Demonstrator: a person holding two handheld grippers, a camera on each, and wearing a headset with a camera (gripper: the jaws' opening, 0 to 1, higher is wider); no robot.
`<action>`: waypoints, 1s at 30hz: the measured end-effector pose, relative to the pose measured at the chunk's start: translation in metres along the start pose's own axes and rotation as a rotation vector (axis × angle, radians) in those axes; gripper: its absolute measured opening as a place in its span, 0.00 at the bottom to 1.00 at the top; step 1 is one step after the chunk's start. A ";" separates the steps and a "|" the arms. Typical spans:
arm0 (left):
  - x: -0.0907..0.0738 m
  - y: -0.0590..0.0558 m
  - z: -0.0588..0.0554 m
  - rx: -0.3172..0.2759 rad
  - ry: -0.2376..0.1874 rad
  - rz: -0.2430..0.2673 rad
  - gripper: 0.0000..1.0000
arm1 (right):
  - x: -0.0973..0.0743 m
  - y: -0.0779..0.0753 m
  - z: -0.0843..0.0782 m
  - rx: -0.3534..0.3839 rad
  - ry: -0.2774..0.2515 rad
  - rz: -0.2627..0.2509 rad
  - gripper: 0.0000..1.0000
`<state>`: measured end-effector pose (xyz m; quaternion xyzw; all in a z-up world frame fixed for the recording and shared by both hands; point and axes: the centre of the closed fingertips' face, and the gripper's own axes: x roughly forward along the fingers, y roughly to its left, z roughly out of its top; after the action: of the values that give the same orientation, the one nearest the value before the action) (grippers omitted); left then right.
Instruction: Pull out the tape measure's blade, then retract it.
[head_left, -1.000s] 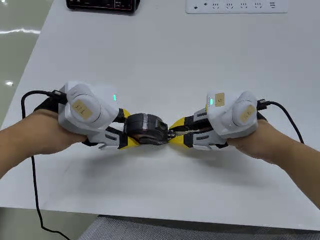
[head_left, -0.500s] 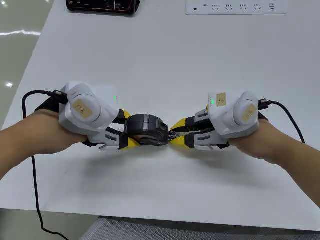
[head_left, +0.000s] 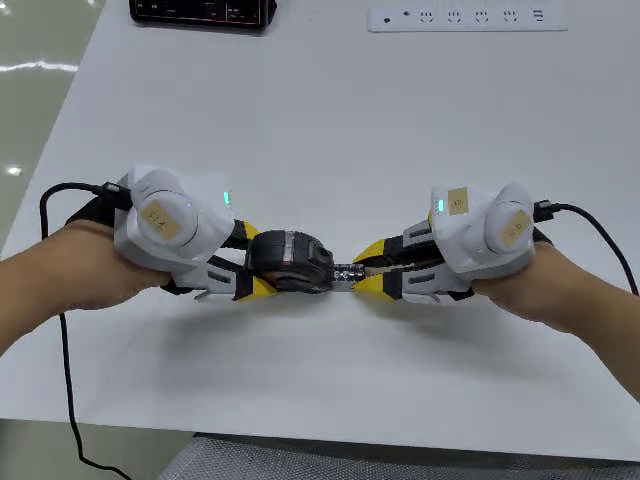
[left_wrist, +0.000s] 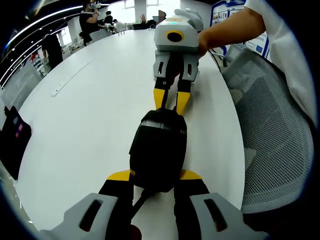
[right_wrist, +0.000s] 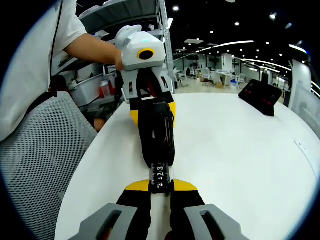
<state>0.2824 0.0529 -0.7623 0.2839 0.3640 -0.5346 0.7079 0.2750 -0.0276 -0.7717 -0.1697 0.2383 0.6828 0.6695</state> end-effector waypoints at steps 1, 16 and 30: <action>0.000 0.000 0.000 0.000 0.000 0.000 0.25 | -0.001 0.000 -0.001 0.002 0.001 -0.002 0.10; 0.000 -0.001 0.000 -0.003 0.006 0.000 0.25 | -0.018 0.000 -0.010 0.020 0.014 -0.035 0.10; 0.000 -0.001 0.000 0.002 0.010 0.000 0.26 | -0.034 -0.003 -0.024 0.019 0.042 -0.051 0.10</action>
<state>0.2816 0.0527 -0.7622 0.2873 0.3669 -0.5336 0.7057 0.2772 -0.0695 -0.7731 -0.1839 0.2544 0.6597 0.6829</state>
